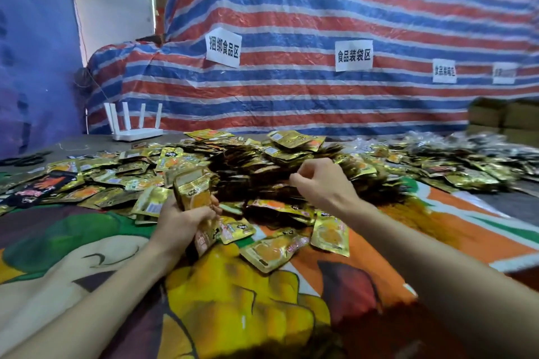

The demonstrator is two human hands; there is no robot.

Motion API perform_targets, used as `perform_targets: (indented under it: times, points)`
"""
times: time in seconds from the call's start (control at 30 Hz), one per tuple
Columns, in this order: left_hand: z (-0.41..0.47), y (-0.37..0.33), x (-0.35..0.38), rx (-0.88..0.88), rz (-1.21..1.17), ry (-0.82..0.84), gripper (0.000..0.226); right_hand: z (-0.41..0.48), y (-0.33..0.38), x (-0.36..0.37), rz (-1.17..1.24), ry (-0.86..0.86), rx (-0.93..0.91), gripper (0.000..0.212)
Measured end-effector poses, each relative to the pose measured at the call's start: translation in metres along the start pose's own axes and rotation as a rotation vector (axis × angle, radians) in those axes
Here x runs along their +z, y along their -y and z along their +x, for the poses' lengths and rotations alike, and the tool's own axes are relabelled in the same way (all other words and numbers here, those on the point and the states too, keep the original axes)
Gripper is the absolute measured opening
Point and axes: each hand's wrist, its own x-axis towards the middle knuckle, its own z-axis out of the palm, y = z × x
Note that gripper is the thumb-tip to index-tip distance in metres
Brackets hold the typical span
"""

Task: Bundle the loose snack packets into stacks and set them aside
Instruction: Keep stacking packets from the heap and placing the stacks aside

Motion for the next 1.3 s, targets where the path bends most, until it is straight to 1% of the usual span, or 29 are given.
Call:
perform_targets:
  times: [0.07, 0.1, 0.17, 0.2, 0.23, 0.3, 0.37, 0.43, 0.5, 0.57, 0.63, 0.7, 0.73, 0.8, 0.93, 1.0, 1.1, 1.13, 1.2, 1.23, 1.3]
  points:
    - [-0.005, -0.002, 0.005, 0.05, 0.06, 0.049, 0.016, 0.007, -0.033, -0.03, -0.271, 0.083, 0.094, 0.012]
    - [-0.007, -0.004, 0.007, 0.076, 0.083, 0.07, 0.018, 0.007, -0.049, -0.042, -0.392, 0.141, 0.144, 0.011]
    - [-0.01, -0.006, 0.009, 0.11, 0.128, 0.088, 0.032, 0.004, -0.077, -0.059, -0.594, 0.246, 0.204, 0.009]
    - [-0.011, -0.007, 0.009, 0.121, 0.139, 0.093, 0.035, 0.001, -0.088, -0.063, -0.67, 0.283, 0.223, 0.006]
    - [-0.012, -0.008, 0.009, 0.127, 0.139, 0.102, 0.037, -0.003, -0.098, -0.065, -0.713, 0.313, 0.241, 0.003]
    - [-0.013, -0.01, 0.009, 0.125, 0.132, 0.115, 0.041, -0.006, -0.113, -0.063, -0.695, 0.341, 0.256, 0.008]
    - [-0.012, -0.01, 0.009, 0.123, 0.132, 0.11, 0.039, -0.007, -0.122, -0.059, -0.653, 0.31, 0.249, 0.008]
    - [-0.012, -0.01, 0.008, 0.116, 0.125, 0.101, 0.036, -0.007, -0.125, -0.057, -0.662, 0.288, 0.219, 0.009]
    - [-0.012, -0.01, 0.006, 0.111, 0.108, 0.081, 0.033, -0.008, -0.122, -0.057, -0.736, 0.286, 0.206, 0.009]
    - [-0.01, -0.011, 0.004, 0.096, 0.071, 0.056, 0.027, -0.008, -0.113, -0.059, -0.785, 0.213, 0.201, 0.008]
    - [-0.009, -0.011, 0.003, 0.068, 0.035, 0.027, 0.019, -0.005, -0.098, -0.059, -0.682, 0.084, 0.18, 0.002]
    - [-0.007, -0.011, 0.001, 0.015, -0.01, 0.008, 0.028, 0.001, -0.077, -0.05, -0.469, 0.024, 0.128, 0.01]
    - [-0.007, -0.011, 0.0, -0.006, -0.029, 0.007, 0.032, 0.002, -0.064, -0.042, -0.348, 0.035, 0.099, 0.013]
    - [-0.007, -0.013, -0.001, -0.028, -0.04, 0.011, 0.037, 0.003, -0.034, -0.02, -0.126, 0.079, 0.044, 0.013]
    - [-0.005, -0.018, -0.006, -0.082, -0.081, -0.043, 0.035, 0.001, 0.027, 0.038, 0.15, 0.169, -0.102, 0.011]
    - [-0.004, -0.02, -0.008, -0.122, -0.091, -0.102, 0.031, 0.003, 0.057, 0.069, 0.255, 0.199, -0.158, 0.012]
    - [-0.003, -0.025, -0.013, -0.236, -0.146, -0.228, 0.012, 0.01, 0.092, 0.103, 0.396, 0.229, -0.213, 0.012]
    - [-0.002, -0.026, -0.015, -0.267, -0.173, -0.26, 0.016, 0.013, 0.099, 0.111, 0.435, 0.22, -0.215, 0.012]
    - [0.0, -0.028, -0.021, -0.314, -0.236, -0.296, 0.035, 0.016, 0.106, 0.125, 0.534, 0.168, -0.197, 0.011]
    - [0.002, -0.028, -0.025, -0.326, -0.258, -0.308, 0.044, 0.017, 0.105, 0.131, 0.592, 0.132, -0.186, 0.011]
    - [0.004, -0.03, -0.032, -0.341, -0.277, -0.301, 0.054, 0.018, 0.096, 0.142, 0.639, 0.08, -0.177, 0.009]
